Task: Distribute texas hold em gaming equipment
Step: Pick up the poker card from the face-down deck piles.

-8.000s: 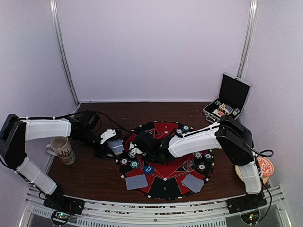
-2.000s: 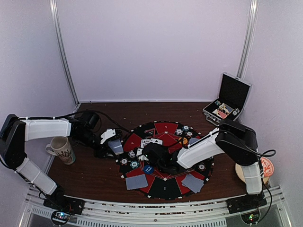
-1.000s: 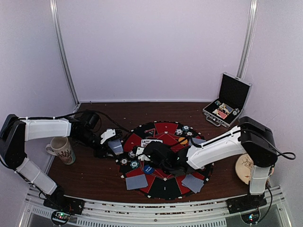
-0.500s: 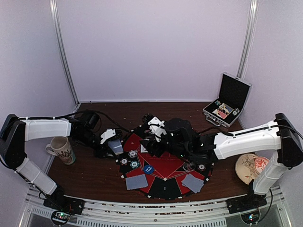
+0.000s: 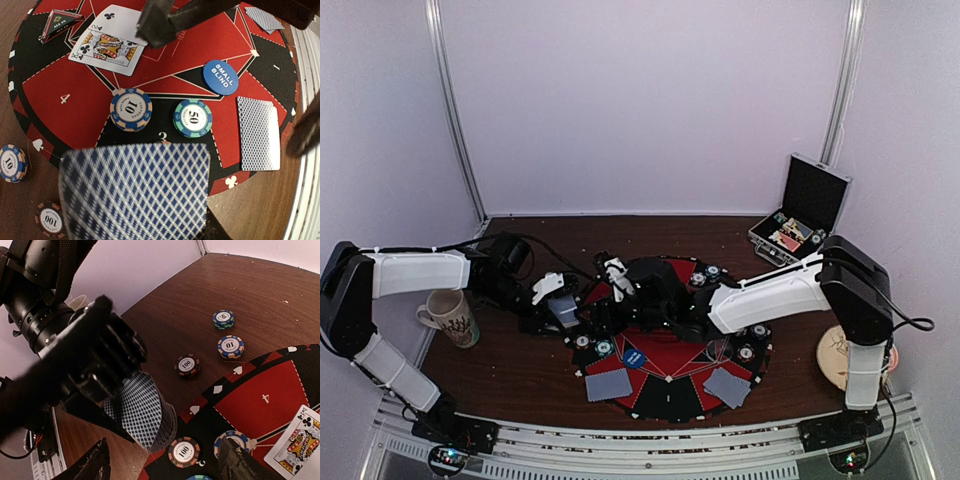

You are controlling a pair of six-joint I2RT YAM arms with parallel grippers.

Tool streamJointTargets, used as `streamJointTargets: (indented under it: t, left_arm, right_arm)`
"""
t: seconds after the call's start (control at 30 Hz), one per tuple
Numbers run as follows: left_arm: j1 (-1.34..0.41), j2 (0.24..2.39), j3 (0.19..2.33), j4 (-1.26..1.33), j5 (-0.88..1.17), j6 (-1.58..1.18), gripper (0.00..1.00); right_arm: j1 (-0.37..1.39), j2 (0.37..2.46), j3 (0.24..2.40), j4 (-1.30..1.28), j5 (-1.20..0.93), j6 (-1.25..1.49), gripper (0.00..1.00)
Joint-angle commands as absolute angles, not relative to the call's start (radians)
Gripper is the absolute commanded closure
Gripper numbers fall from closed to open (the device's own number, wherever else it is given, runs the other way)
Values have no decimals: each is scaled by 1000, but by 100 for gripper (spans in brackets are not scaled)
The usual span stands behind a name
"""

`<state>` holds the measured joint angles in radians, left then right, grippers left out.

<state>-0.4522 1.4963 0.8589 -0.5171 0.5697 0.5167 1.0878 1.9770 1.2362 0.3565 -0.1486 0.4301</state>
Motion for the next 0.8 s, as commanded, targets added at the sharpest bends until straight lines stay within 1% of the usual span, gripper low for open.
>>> streamJointTargets:
  t: [0.0,0.2,0.47,0.57,0.77]
  left_arm:
    - [-448,1472,871,-503,599,523,65]
    - [-447,1470,873,-507,607,529,65]
    - [-448,1470,873,-506,609,530,65]
    - [-448,1471,873,-506,611,531,65]
    - [-448,1473,873,-506,611,532,65]
  right_arm:
    - [1079,2031,1342,385,-190,487,25]
    - [1074,2110,1446,336,-185,475,25]
    - [1067,2162,1474,311,-163,462,26]
    - [1062,2162,1463,323,-154,463,30]
    - [1048,2184,1467,335,-166,469,41]
